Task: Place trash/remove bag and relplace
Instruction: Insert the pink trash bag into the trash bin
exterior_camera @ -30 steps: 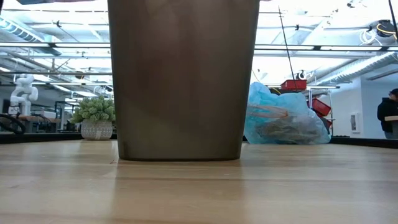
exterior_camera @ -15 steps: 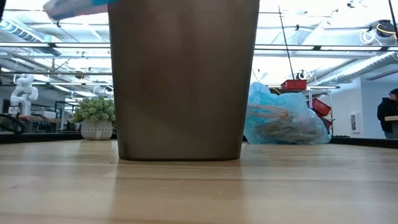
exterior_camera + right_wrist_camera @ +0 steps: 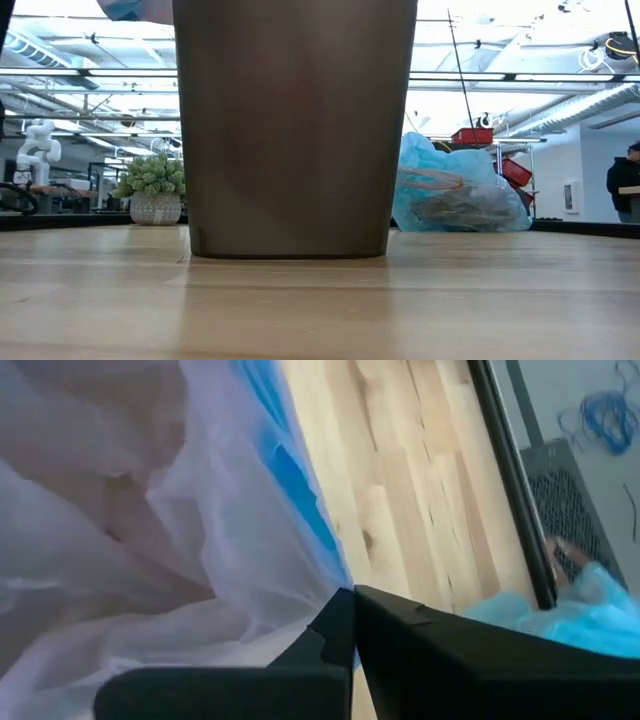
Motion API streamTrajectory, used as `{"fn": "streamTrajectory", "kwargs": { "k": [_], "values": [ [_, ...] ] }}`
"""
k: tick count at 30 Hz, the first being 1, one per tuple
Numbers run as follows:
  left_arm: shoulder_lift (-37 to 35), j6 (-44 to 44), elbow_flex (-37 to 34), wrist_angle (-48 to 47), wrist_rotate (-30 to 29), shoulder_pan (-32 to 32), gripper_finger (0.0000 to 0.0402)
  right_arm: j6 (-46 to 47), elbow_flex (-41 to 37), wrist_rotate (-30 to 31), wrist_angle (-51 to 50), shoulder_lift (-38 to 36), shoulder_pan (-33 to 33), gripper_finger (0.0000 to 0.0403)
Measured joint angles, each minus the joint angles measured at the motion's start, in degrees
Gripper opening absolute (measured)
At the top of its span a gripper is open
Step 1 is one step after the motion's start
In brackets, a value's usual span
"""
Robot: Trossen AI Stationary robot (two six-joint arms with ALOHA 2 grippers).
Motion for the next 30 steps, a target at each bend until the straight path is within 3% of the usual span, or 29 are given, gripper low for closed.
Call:
{"fn": "streamTrajectory", "kwargs": {
  "k": [11, 16, 21, 26, 30],
  "values": [
    [-6.09, -5.95, -8.39, -0.20, -3.72, 0.51, 0.0000, 1.45, -13.78, -1.99, 6.59, 0.12, -3.55, 0.0000],
    [-8.79, -8.72, -11.79, -0.27, -3.12, 0.24, 0.0000, 0.74, -14.36, -3.80, 8.72, -0.07, -3.87, 0.0000],
    [-12.16, -6.99, -9.85, 4.74, -3.03, -2.32, 0.0000, 0.16, -13.02, -5.09, 10.72, -1.10, -5.07, 0.0000],
    [-17.27, 1.40, -8.55, 17.01, 5.49, -4.87, 0.0007, -1.03, -12.95, -6.29, 10.67, -1.06, -6.12, 0.0000],
    [-16.89, 2.38, -8.58, 15.67, 12.35, -5.80, 0.0042, -2.23, -12.95, -6.50, 10.71, -1.04, -6.10, 0.0000]
  ]
}}
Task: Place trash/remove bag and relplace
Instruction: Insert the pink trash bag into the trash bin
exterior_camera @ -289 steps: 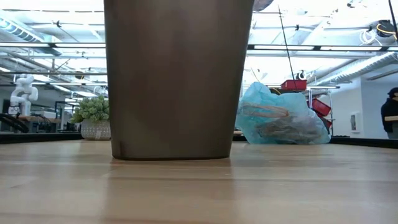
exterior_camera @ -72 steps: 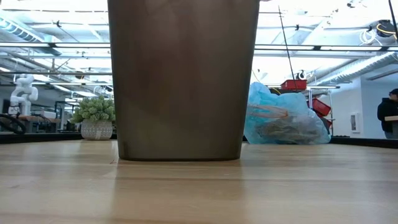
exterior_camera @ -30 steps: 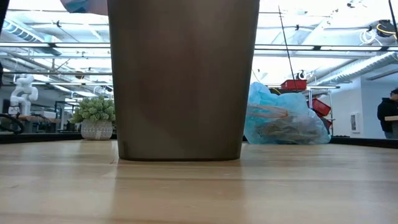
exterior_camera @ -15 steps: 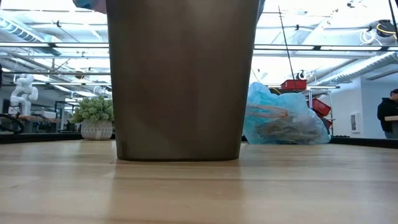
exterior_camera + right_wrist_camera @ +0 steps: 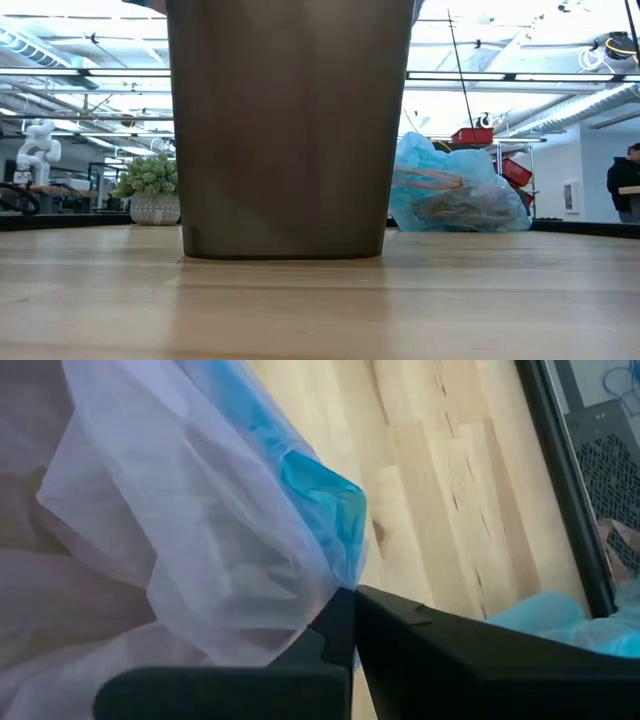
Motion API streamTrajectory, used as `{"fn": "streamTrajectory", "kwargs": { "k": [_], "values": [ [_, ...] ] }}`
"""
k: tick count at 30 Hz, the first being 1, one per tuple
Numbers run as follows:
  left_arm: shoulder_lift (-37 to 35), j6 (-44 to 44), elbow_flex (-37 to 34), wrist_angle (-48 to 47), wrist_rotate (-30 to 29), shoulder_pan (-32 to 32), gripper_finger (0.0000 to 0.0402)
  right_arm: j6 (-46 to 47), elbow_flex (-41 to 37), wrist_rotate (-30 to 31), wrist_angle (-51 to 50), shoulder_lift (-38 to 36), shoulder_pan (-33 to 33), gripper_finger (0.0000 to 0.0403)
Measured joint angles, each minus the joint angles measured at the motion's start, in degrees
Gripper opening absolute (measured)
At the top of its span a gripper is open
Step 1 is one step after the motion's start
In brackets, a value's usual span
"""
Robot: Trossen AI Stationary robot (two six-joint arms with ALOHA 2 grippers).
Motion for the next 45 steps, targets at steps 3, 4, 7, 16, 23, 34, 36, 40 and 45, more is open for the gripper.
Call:
{"fn": "streamTrajectory", "kwargs": {
  "k": [3, 4, 7, 16, 23, 34, 36, 40, 45],
  "values": [
    [1.75, -0.85, 0.00, -6.22, 0.78, -0.51, 0.0075, -0.37, 0.00, 0.14, 0.17, 0.00, -0.04, 0.0000],
    [2.49, -1.07, -0.02, -7.45, 0.57, -0.59, 0.0086, -0.38, 0.00, 0.16, 0.46, 0.00, -0.04, 0.0000],
    [4.46, -3.68, -0.07, -8.41, -1.57, -0.26, 0.0120, -0.40, 0.00, 0.16, 0.94, 0.00, -0.04, 0.0000],
    [10.01, -5.42, -0.07, -15.64, -2.11, 1.59, 0.0171, -1.04, 0.00, 0.11, 0.90, 0.02, -0.04, 0.0000],
    [10.20, -6.83, -1.64, -15.91, -5.47, 3.11, 0.0041, -1.06, 0.00, 0.09, -0.05, 0.00, -0.04, 0.0000],
    [8.30, -7.93, -3.45, -15.71, -9.93, 8.21, 0.0002, -1.28, 0.00, -0.01, -0.50, -0.55, -0.71, 0.0000],
    [8.29, -7.94, -5.03, -15.58, -8.70, 9.01, 0.0001, -1.23, 0.00, 0.01, -0.50, -0.55, -0.90, 0.0000],
    [8.30, -8.06, -9.76, -13.83, -4.33, 9.62, 0.0001, -1.21, 0.00, 0.01, -0.54, -0.55, -1.22, 0.0000],
    [8.31, -8.36, -15.42, -6.83, -2.70, 9.27, 0.0001, -0.81, -0.10, -0.12, -0.60, -0.56, -1.18, 0.0000]
  ]
}}
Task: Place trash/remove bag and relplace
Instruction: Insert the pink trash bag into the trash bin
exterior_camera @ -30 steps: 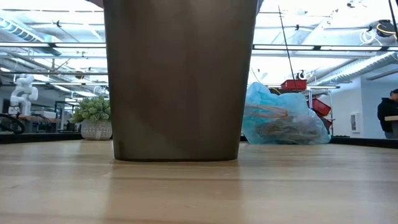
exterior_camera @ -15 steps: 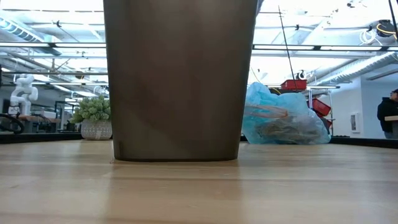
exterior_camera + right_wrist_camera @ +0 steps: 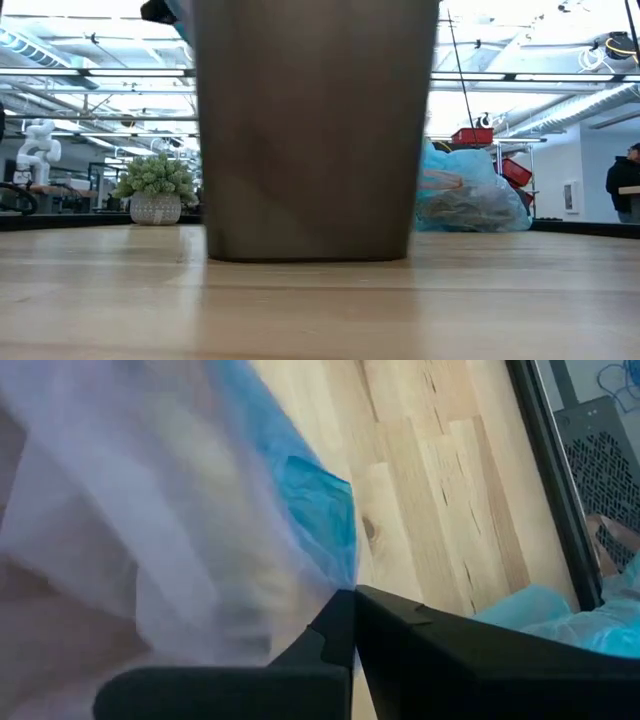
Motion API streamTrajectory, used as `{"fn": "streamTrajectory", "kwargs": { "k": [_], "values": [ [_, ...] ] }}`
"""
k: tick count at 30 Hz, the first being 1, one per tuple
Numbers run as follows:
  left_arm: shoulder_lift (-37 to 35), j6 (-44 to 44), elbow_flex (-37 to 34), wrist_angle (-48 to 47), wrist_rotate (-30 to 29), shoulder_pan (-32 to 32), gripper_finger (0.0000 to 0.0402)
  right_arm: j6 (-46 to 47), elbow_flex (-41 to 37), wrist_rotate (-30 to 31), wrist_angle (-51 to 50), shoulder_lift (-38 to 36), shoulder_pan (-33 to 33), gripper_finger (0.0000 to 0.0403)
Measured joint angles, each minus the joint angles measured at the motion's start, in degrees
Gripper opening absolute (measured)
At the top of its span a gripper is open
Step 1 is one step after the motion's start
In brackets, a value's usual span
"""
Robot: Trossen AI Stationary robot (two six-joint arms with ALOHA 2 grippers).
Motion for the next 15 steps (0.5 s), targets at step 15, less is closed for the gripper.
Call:
{"fn": "streamTrajectory", "kwargs": {
  "k": [15],
  "values": [
    [0.03, 0.04, -5.70, 10.50, -1.26, -2.10, 0.0000, 4.33, -4.66, 0.43, 1.07, -2.01, 0.52, 0.0000]
  ]
}}
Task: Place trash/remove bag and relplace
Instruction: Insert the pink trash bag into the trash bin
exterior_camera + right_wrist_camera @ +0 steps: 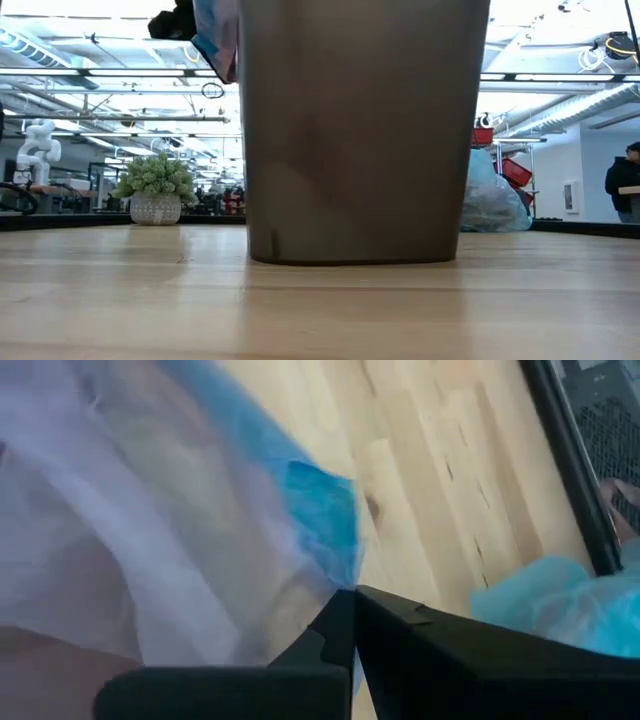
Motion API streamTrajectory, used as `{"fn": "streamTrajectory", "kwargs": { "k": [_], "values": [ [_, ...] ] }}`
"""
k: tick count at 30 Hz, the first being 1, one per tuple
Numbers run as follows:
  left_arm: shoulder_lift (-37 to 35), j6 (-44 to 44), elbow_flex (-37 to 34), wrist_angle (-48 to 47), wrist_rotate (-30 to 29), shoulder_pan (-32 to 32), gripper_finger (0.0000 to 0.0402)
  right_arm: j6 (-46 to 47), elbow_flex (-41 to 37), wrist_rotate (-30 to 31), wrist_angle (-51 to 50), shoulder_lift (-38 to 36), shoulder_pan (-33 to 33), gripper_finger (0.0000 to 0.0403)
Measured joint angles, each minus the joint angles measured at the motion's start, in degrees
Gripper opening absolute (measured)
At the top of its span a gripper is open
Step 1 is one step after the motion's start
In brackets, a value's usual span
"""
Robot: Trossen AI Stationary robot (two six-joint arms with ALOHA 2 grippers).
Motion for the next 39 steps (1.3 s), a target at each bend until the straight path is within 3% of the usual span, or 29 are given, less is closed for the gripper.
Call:
{"fn": "streamTrajectory", "kwargs": {
  "k": [17, 25, 35, 39],
  "values": [
    [-0.02, -1.42, -1.79, 1.34, -1.18, -1.09, 0.0000, 17.21, -10.17, 0.22, 3.03, -3.14, 3.90, 0.0000],
    [-0.02, -1.51, -1.77, 2.02, -2.63, -1.52, 0.0000, 22.84, -12.24, 6.19, 4.35, -4.89, 6.96, 0.0000],
    [-0.02, -1.42, -2.54, 6.10, -4.62, -2.26, 0.0000, 27.40, -17.08, 6.41, 6.89, -6.90, 8.77, 0.0000],
    [-0.02, -1.40, -2.54, 7.18, -5.18, -2.27, 0.0000, 27.40, -17.35, 9.53, 7.84, -8.74, 9.14, 0.0000]
  ]
}}
